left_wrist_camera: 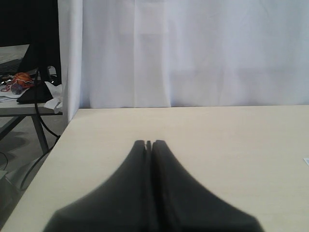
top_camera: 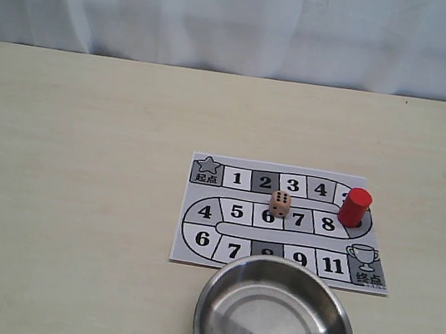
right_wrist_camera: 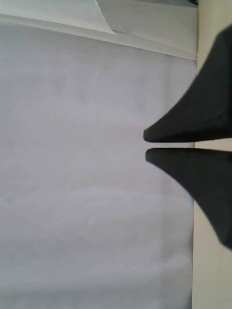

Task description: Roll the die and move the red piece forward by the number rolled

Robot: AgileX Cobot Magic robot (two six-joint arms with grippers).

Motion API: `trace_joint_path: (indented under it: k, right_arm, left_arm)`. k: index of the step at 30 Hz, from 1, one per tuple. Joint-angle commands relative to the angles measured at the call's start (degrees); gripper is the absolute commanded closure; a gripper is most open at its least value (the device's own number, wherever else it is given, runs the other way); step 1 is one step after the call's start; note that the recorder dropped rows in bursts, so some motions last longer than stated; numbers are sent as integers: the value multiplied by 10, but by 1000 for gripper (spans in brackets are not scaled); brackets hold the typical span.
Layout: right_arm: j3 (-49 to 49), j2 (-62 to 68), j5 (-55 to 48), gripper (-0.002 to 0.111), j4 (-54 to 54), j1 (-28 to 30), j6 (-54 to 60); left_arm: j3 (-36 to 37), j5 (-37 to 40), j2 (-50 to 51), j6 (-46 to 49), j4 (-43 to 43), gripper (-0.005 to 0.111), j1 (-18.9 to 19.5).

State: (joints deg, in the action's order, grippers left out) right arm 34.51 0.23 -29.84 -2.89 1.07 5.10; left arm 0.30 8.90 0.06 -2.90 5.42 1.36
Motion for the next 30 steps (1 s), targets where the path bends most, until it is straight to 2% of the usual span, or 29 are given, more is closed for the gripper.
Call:
trace_joint_path:
  k: [1, 15, 17, 20, 27, 30]
  right_arm:
    - [-83, -2, 76, 104, -1, 2, 0]
    - [-345, -2, 348, 104, 5, 2, 3]
    - [-345, -2, 293, 104, 5, 2, 3]
    - [-345, -2, 283, 104, 5, 2, 2]
    - [-345, -2, 179, 104, 3, 2, 1]
    - [-345, -2, 172, 104, 3, 2, 1]
  left_arm:
    - [-3, -7, -1, -1, -1, 107, 0]
    - [-3, -8, -1, -1, -1, 107, 0]
    - [-3, -8, -1, -1, -1, 107, 0]
    - [-3, -8, -1, -1, -1, 107, 0]
    - [-3, -8, -1, -1, -1, 107, 0]
    - [-3, -8, -1, -1, -1, 107, 0]
